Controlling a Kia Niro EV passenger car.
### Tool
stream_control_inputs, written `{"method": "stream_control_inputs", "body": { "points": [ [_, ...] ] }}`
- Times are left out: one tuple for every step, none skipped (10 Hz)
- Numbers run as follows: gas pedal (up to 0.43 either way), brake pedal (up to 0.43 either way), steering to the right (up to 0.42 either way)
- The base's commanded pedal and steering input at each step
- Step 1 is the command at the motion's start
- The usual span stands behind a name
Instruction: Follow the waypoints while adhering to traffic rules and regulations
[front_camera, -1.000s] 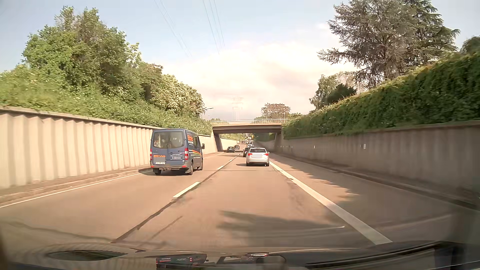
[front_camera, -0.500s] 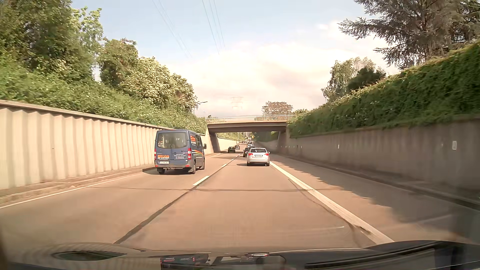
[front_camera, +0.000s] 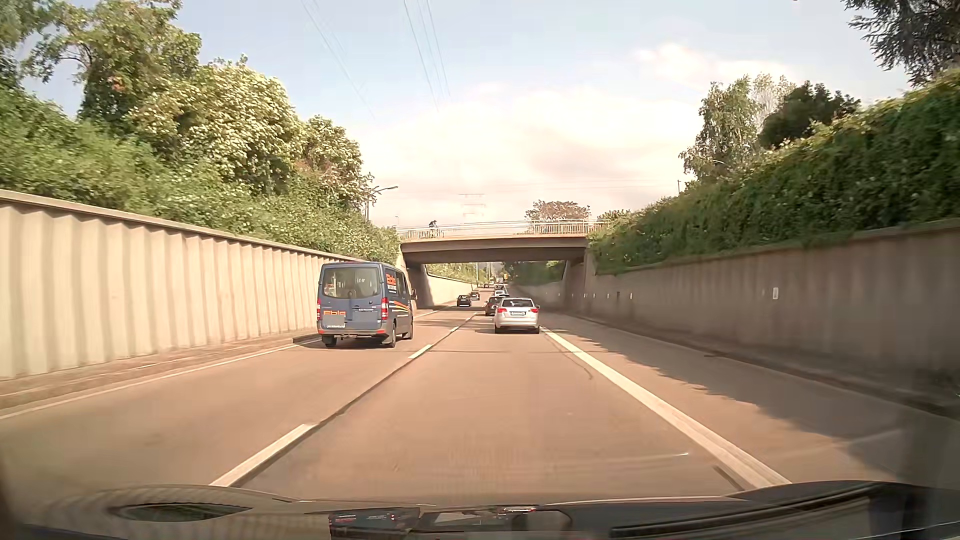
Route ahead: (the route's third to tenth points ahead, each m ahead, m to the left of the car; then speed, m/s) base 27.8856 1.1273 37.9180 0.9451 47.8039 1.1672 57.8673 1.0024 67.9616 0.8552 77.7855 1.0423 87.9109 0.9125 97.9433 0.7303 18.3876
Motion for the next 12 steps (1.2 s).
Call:
{"method": "stream_control_inputs", "body": {
  "points": [
    [0.150, 0.000, 0.000],
    [0.157, 0.000, 0.000],
    [0.157, 0.000, 0.000],
    [0.157, 0.000, 0.000],
    [0.157, 0.000, 0.000],
    [0.157, 0.000, 0.000],
    [0.157, 0.000, 0.000],
    [0.169, 0.000, 0.000],
    [0.169, 0.000, 0.000],
    [0.169, 0.000, 0.000],
    [0.177, 0.000, 0.000],
    [0.177, 0.000, 0.000]
  ]
}}
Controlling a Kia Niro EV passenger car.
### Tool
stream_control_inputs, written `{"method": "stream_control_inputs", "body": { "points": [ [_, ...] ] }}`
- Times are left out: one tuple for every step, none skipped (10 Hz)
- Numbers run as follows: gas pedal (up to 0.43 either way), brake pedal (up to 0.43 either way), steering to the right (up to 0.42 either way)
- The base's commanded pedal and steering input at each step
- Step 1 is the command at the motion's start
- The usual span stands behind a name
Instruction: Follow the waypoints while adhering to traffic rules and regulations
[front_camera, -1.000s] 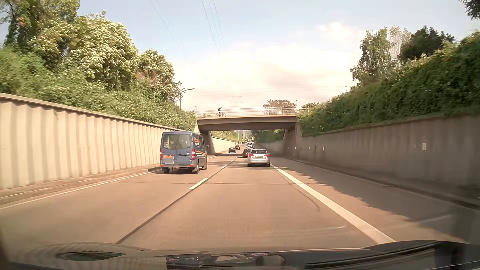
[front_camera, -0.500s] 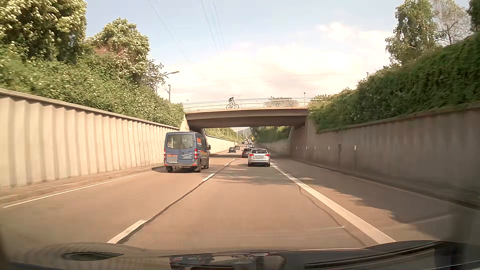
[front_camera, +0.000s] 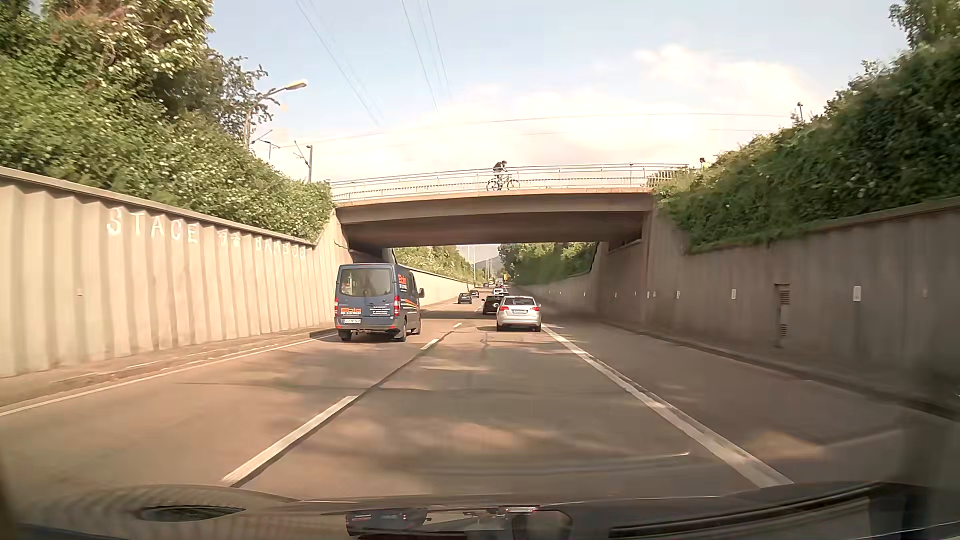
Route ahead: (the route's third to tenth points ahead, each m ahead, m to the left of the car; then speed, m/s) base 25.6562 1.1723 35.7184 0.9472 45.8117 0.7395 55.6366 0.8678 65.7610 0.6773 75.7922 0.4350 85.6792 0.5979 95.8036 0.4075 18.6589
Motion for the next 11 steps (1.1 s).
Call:
{"method": "stream_control_inputs", "body": {
  "points": [
    [0.177, 0.000, 0.000],
    [0.177, 0.000, 0.000],
    [0.177, 0.000, 0.000],
    [0.189, 0.000, 0.000],
    [0.189, 0.000, 0.000],
    [0.197, 0.000, 0.000],
    [0.197, 0.000, 0.000],
    [0.197, 0.000, 0.000],
    [0.197, 0.000, 0.000],
    [0.197, 0.000, 0.000],
    [0.197, 0.000, 0.000]
  ]
}}
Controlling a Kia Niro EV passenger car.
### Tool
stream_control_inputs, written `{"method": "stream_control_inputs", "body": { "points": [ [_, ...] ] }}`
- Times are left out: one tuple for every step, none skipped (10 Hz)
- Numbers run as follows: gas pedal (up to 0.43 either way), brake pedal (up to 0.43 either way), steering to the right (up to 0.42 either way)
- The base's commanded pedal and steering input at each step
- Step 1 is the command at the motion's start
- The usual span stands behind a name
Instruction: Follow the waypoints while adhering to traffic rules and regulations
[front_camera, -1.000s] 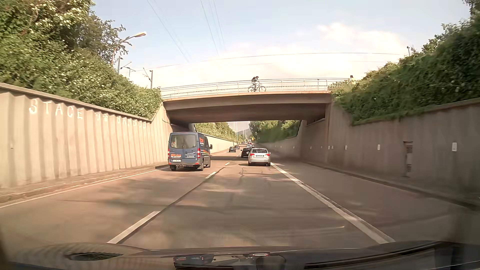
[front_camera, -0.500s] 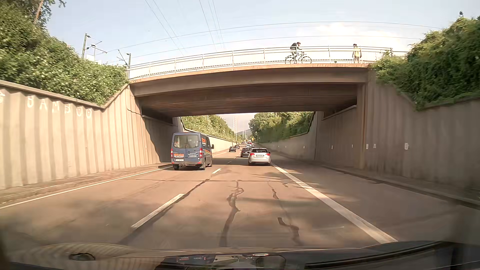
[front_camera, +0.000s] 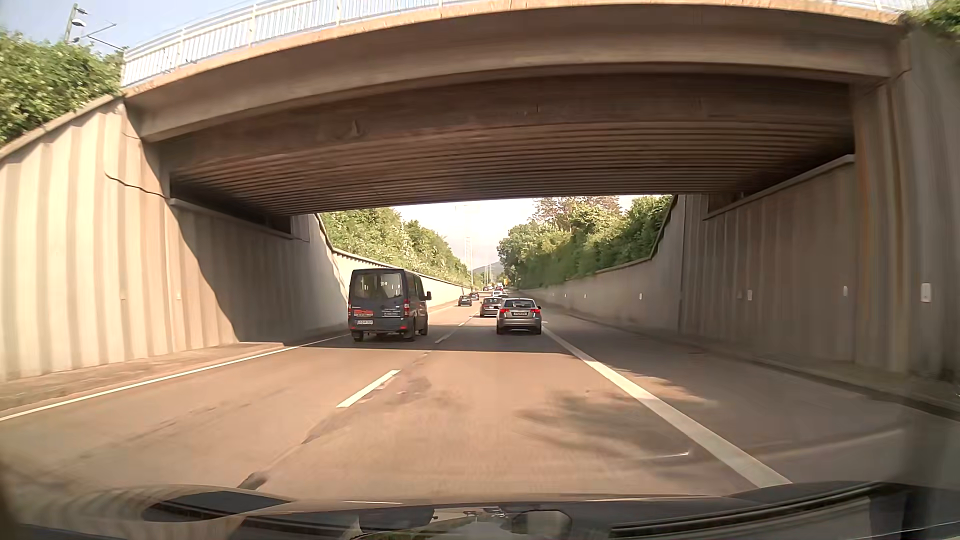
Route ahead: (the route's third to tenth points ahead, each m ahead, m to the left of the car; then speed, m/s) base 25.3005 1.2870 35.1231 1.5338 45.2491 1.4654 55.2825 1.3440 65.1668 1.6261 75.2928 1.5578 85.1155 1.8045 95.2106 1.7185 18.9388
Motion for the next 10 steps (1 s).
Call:
{"method": "stream_control_inputs", "body": {
  "points": [
    [0.189, 0.000, 0.000],
    [0.189, 0.000, 0.000],
    [0.177, 0.000, 0.000],
    [0.157, 0.000, 0.000],
    [0.150, 0.000, 0.000],
    [0.150, 0.000, 0.000],
    [0.150, 0.000, 0.000],
    [0.150, 0.000, 0.000],
    [0.150, 0.000, 0.000],
    [0.157, 0.000, 0.000]
  ]
}}
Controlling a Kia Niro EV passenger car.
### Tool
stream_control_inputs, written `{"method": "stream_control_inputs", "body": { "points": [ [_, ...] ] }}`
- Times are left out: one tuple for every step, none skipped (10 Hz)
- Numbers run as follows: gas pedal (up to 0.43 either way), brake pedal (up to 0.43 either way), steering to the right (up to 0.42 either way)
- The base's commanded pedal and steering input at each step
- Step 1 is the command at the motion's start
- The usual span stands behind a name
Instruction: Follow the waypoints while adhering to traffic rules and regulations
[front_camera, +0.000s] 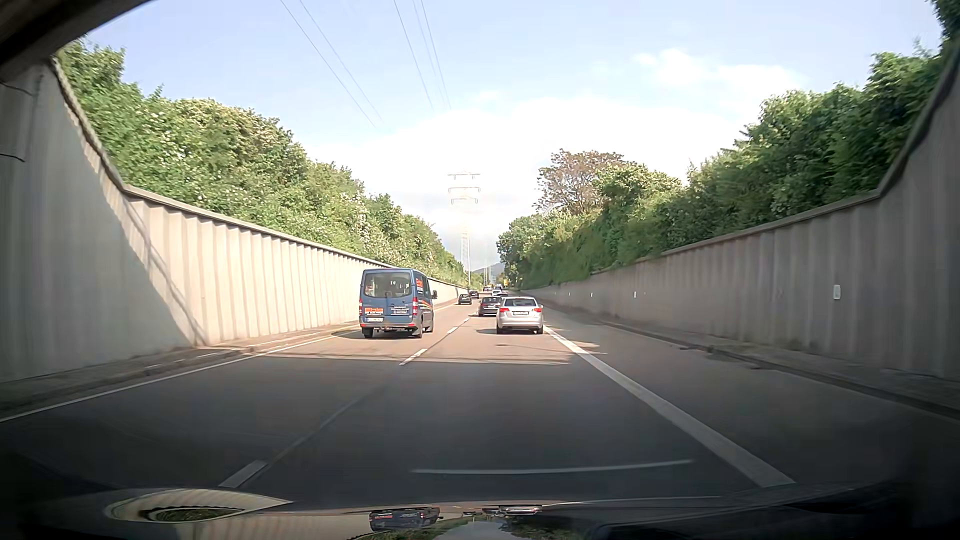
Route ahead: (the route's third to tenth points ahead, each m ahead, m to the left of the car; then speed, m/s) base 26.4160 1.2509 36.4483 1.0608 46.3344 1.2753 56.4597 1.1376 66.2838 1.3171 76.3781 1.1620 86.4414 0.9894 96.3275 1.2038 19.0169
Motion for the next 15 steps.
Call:
{"method": "stream_control_inputs", "body": {
  "points": [
    [0.157, 0.000, 0.000],
    [0.157, 0.000, 0.000],
    [0.157, 0.000, 0.000],
    [0.157, 0.000, 0.000],
    [0.157, 0.000, 0.000],
    [0.157, 0.000, 0.000],
    [0.157, 0.000, 0.000],
    [0.157, 0.000, 0.000],
    [0.157, 0.000, 0.000],
    [0.157, 0.000, 0.000],
    [0.150, 0.000, 0.000],
    [0.138, 0.000, 0.000],
    [0.110, 0.000, 0.000],
    [0.079, 0.000, 0.000],
    [0.059, 0.000, 0.000]
  ]
}}
